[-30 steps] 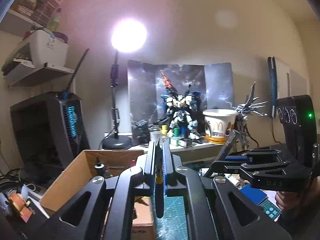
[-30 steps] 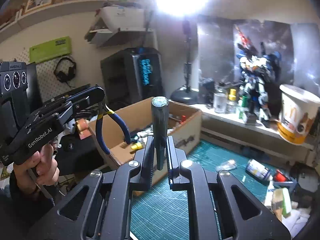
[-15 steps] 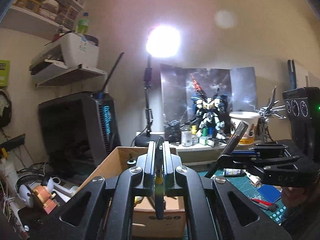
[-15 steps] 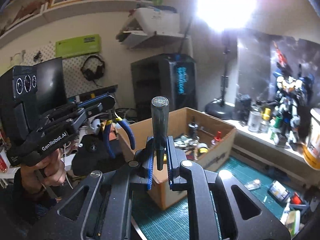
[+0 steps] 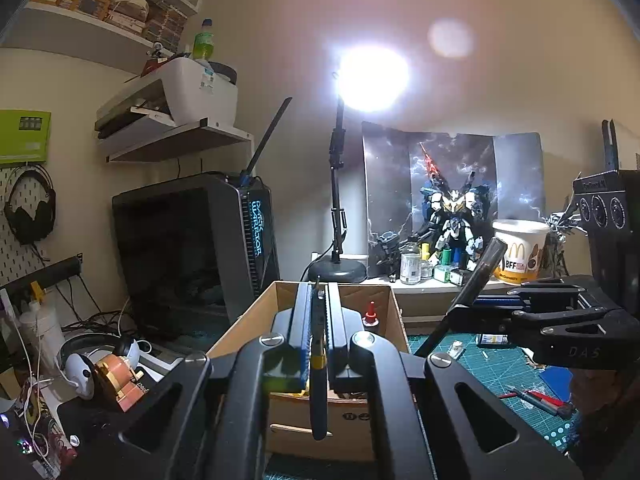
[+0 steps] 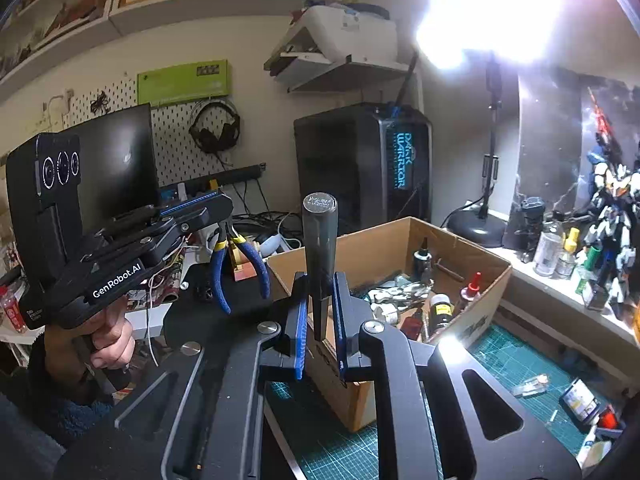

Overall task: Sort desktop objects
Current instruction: 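Carry the black-handled tool and blue pliers over the cardboard box with both grippers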

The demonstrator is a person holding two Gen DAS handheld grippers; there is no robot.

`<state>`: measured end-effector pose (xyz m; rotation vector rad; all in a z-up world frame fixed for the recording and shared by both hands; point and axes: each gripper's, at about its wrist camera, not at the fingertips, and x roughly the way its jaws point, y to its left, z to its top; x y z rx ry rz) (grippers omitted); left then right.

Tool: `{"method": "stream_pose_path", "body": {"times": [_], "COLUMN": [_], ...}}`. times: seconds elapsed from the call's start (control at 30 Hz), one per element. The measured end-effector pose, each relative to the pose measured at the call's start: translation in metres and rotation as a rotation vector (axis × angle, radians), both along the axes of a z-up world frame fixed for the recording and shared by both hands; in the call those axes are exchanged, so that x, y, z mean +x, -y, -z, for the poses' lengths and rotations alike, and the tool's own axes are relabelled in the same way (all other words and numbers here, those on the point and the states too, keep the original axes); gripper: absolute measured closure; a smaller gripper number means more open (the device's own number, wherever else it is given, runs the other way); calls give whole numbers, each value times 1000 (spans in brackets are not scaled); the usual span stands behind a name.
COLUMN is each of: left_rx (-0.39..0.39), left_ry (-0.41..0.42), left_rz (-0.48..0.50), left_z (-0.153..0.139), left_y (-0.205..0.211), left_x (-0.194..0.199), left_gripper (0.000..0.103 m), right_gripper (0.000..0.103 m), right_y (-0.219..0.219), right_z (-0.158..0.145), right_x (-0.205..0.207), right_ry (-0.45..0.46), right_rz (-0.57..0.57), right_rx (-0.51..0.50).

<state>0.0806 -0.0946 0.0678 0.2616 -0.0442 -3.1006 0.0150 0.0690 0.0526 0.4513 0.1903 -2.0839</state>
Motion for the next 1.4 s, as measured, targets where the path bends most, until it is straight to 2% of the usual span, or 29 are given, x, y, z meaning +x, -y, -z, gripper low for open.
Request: {"method": "stream_pose_path", "body": {"times": [0.47,0.67,0.93,1.3,1.4], "left_rx": [-18,-30,17,6,15], "left_ry": [-37,-32,67,220,269], "left_rz": [-20,-20,-13,36,0], "left_z": [-17,-29,2,74,83], "left_y": [6,6,29,52,62], "left_x": [-2,-20,-49,-28,-34], "left_gripper": [97,97,97,96,96], "right_gripper": [92,92,92,92,92], "right_y": [9,18,21,29,36], "right_z": [-14,-24,-6,17,24], "right_x": [-9,-21,-53,-89,-103], "right_ry": [-29,-31,37,98,129], "right_rz": [-6,-8,29,40,32], "right_rx": [6,3,43,91,100]}}
